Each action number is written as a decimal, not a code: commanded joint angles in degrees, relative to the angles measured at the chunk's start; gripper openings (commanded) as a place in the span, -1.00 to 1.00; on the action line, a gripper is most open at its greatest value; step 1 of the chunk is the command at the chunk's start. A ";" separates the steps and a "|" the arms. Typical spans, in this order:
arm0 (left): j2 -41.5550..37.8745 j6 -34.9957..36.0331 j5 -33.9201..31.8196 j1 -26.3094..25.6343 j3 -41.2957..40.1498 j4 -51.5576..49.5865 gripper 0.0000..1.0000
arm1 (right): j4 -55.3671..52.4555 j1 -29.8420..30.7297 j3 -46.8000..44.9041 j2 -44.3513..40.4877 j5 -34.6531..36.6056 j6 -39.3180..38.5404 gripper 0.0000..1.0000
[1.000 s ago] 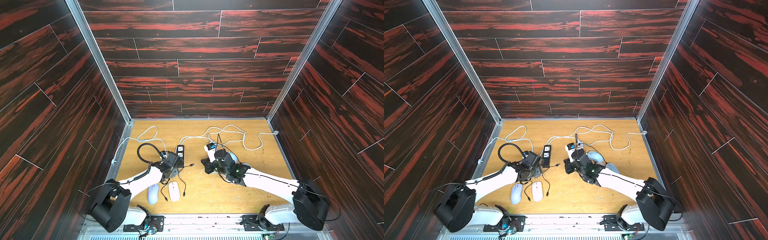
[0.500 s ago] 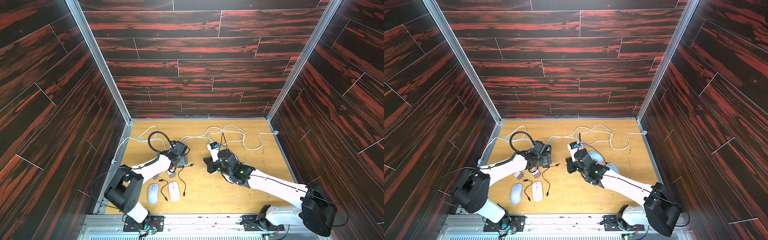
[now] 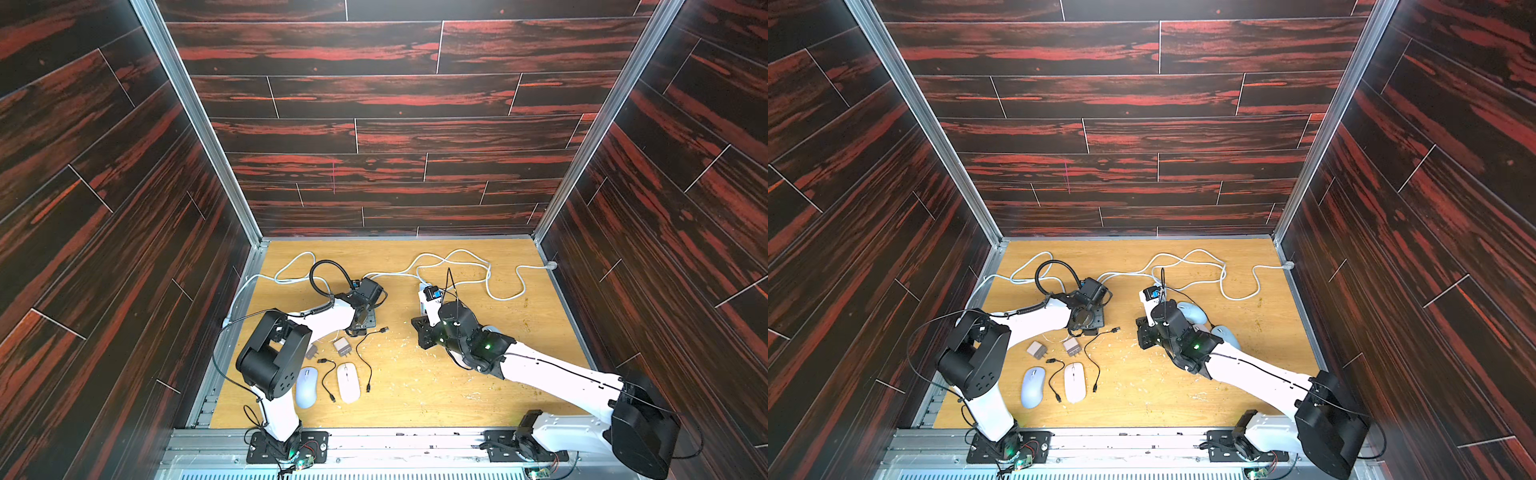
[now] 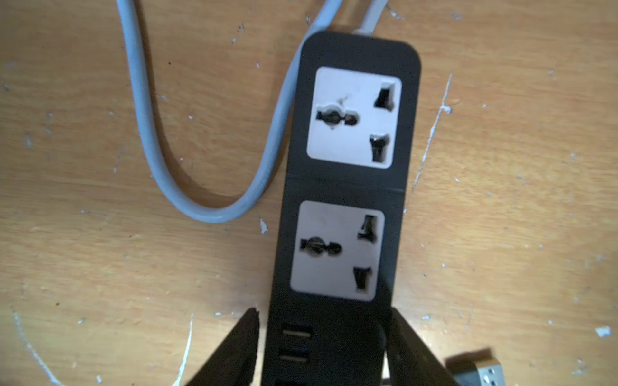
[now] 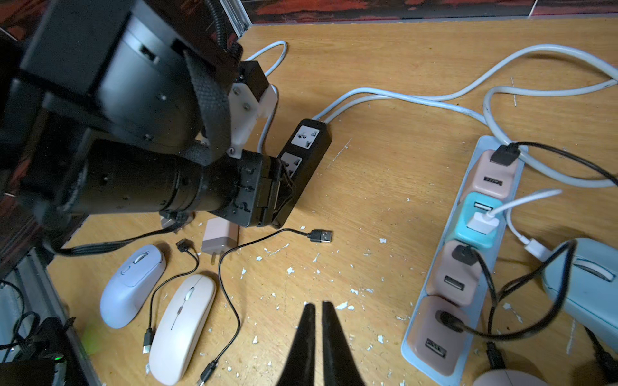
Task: Unplug the wireless mouse
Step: Adjust the socket at the center of the board, then pick up the mouse from the center of the board.
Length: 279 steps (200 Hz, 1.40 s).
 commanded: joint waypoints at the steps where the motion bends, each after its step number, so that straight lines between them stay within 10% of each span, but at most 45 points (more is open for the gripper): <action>1: 1.42 0.17 -0.04 1.18 1.77 -0.65 0.11 | -1.45 0.01 -0.88 -1.64 0.84 0.23 -0.80; 66: 8.19 2.00 2.19 5.16 9.91 -0.63 0.00 | -2.74 0.01 -0.62 -3.38 1.28 0.44 -0.80; 93: 8.47 2.70 2.48 5.98 11.03 -0.85 0.34 | -4.27 -0.03 -0.46 -5.02 2.76 1.11 -0.72; 128: 1.84 3.06 2.08 5.98 8.09 -0.74 0.76 | -7.30 -0.03 -0.79 -7.57 4.13 3.13 -0.24; 166: -8.76 3.03 2.09 5.81 4.80 -1.79 0.99 | -15.35 -0.36 -2.84 -10.48 9.49 7.46 -0.17; 201: -13.79 -0.79 -1.54 5.88 1.30 -0.43 1.00 | -21.05 -4.06 -6.40 -12.21 6.42 12.18 -0.13; 279: -20.98 1.68 13.99 5.87 -7.38 13.66 1.00 | -22.53 -12.88 -7.13 -3.50 -4.65 3.73 0.20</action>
